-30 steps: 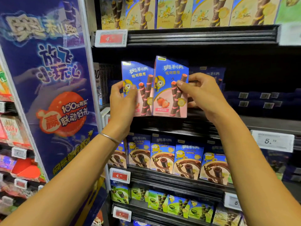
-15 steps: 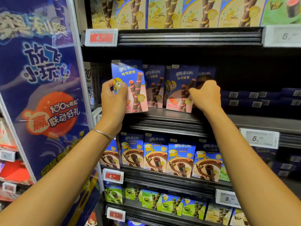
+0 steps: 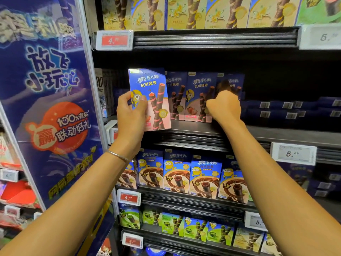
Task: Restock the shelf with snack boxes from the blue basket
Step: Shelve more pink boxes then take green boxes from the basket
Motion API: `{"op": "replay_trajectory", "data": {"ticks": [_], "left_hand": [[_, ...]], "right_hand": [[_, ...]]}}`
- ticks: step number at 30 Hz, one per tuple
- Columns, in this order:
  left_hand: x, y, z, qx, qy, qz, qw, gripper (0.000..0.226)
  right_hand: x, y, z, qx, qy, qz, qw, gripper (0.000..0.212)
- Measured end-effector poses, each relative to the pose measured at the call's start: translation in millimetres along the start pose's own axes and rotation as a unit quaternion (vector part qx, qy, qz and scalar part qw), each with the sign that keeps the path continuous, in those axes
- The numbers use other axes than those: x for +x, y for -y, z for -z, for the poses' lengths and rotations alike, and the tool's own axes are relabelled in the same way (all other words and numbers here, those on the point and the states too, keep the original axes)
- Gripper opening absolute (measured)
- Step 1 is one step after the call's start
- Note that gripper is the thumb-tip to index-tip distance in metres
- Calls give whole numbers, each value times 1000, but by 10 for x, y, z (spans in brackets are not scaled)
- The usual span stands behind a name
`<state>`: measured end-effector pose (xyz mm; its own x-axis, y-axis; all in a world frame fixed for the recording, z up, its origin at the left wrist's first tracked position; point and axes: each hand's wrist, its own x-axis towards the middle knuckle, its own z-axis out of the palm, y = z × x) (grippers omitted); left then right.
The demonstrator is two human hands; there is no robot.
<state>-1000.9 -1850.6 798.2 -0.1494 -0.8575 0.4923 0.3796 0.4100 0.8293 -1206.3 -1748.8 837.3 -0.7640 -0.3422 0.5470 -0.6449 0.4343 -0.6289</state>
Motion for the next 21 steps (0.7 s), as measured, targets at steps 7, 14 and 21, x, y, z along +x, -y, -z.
{"op": "replay_trajectory", "data": {"ticks": [7,14,21], "left_hand": [[-42,-11,-60,1,17,-2,1000,25],[-32,-56,-350,-5,34,-21,999,22],[-62,-157,-861,-15,104,-39,994,9]], "right_hand": [[-96,-23,54,13,-36,14,999,23],[-432,155,225,219,-39,138,965,35],[-408,128,384,321,103,67,939,36]]}}
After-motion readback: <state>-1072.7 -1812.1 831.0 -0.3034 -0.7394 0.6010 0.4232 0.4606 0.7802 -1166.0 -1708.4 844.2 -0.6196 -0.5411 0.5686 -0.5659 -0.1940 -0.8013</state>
